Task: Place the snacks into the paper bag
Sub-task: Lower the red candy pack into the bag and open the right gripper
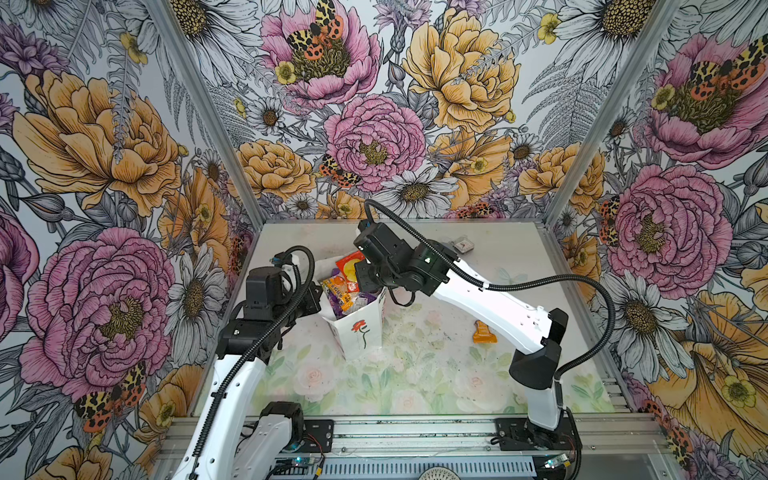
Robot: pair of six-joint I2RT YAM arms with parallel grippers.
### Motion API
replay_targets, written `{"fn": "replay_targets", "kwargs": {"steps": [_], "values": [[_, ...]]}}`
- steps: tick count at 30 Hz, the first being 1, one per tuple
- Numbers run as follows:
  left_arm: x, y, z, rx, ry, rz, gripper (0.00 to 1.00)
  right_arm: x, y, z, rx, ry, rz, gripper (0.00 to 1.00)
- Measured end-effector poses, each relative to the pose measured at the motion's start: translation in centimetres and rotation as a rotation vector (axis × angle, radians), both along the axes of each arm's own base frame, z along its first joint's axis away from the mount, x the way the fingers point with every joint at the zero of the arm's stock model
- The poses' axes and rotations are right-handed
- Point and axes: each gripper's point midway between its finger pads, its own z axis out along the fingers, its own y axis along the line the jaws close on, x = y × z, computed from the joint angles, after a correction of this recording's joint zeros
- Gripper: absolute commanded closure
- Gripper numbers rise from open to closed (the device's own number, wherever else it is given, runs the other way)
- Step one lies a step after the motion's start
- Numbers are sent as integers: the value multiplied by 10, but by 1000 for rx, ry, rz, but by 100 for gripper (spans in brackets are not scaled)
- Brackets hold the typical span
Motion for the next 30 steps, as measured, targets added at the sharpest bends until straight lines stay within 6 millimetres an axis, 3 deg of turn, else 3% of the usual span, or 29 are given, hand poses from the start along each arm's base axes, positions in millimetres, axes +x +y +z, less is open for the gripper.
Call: {"fn": "replay_targets", "kwargs": {"steps": [8,20,30], "values": [[0,0,0,0,0,0,97,11,-11,-20,-102,14,-50,100],[-1,0,0,0,2,0,97,17,-4,-50,-169,56,-66,99],[0,0,0,0,2,0,96,17,1,-56,-173,76,-60,74]]}}
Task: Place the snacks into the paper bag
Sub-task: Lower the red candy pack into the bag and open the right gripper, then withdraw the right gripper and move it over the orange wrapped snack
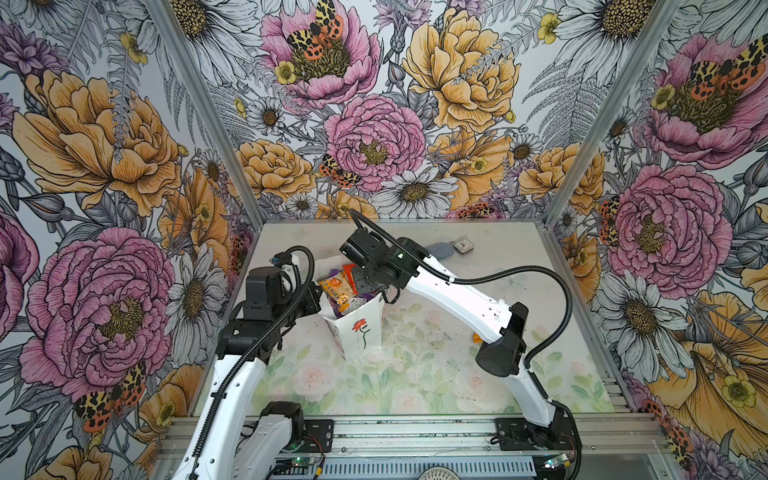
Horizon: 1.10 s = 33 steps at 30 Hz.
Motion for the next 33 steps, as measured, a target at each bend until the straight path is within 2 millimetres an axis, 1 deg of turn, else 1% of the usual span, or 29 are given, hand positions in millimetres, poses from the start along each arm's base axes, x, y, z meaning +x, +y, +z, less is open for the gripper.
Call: {"fn": "replay_targets", "kwargs": {"steps": [4,9,15,24,27,29,32,33], "values": [[0,0,0,0,0,0,96,0,0,1,2,-2,1,68],[0,0,0,0,-1,0,96,0,0,1,2,-2,2,64],[0,0,1,0,-3,0,96,0,1,2,3,-4,6,55],[0,0,1,0,-3,1,96,-1,3,14,31,-15,18,43],[0,0,1,0,-3,1,96,-5,1,25,55,-13,27,41],[0,0,1,0,-3,1,96,-9,-2,38,78,-23,32,40],[0,0,1,0,-3,1,96,-14,-9,62,118,-49,33,39],[0,0,1,0,-3,1,96,-17,-12,73,137,-62,35,39]]}}
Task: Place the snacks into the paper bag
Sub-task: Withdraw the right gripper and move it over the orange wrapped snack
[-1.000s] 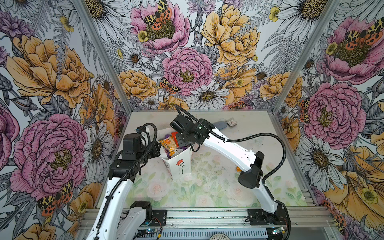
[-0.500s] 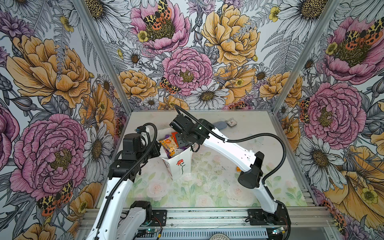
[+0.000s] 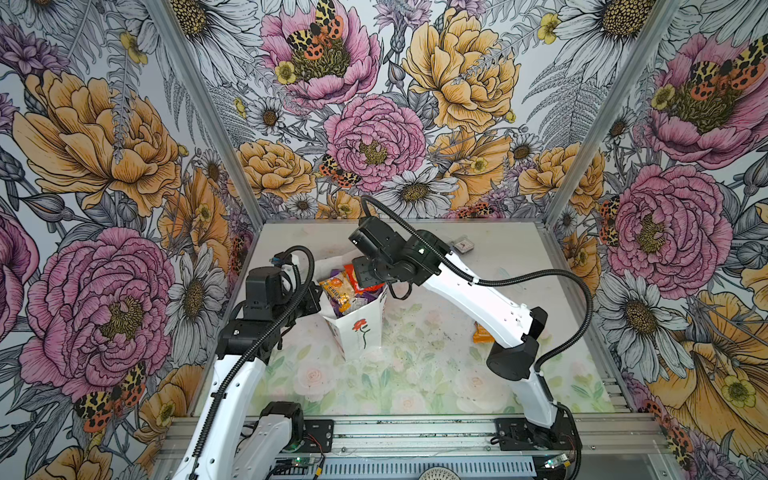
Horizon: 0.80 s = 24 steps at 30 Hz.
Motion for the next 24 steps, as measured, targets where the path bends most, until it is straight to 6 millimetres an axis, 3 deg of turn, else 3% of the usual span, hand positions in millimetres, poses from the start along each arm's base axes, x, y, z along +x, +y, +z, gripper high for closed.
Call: {"fn": "replay_targets", "kwargs": {"steps": [6,10,17,24], "values": [[0,0,0,0,0,0,96,-12,-19,47,76,-63,2,38],[0,0,0,0,0,0,96,-19,-33,64,91,-94,-8,38],[0,0,0,0,0,0,96,-32,-82,68,29,-138,-68,38],[0,0,0,0,0,0,96,-47,-163,51,4,-156,-210,37]]}}
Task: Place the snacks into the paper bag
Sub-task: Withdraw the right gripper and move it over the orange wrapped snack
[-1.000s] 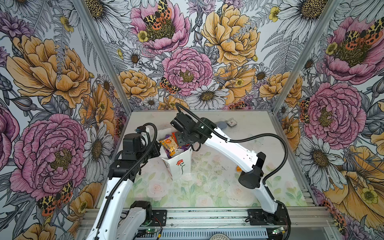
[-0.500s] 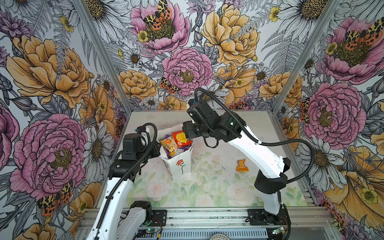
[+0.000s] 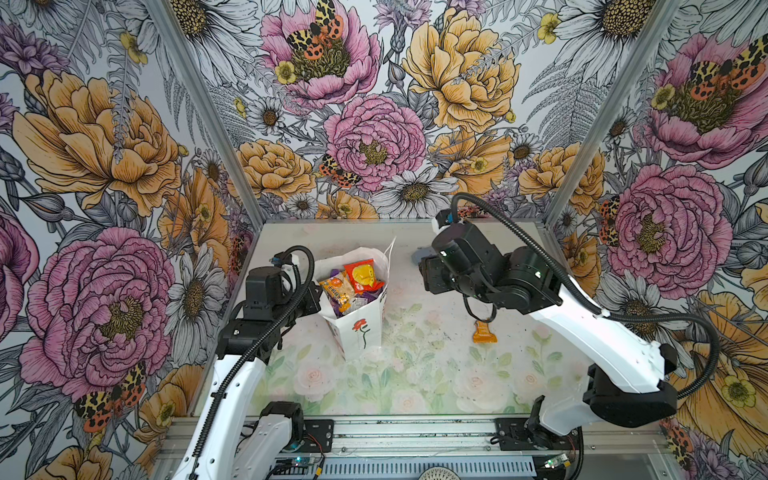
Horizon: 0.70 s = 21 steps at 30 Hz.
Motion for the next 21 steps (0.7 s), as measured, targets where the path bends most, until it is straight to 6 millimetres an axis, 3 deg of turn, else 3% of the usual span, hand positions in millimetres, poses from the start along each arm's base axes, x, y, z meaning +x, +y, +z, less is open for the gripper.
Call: {"fn": "replay_targets", "kwargs": {"steps": [6,10,16,21], "values": [[0,0,0,0,0,0,96,-5,-73,-51,-8,72,-188,27],[0,1,0,0,2,5,96,-10,-108,-91,-27,143,-292,20],[0,1,-1,0,3,5,96,-12,-144,-148,-69,269,-405,17],[0,1,-1,0,3,5,96,-10,-153,-188,-77,375,-421,16]]}}
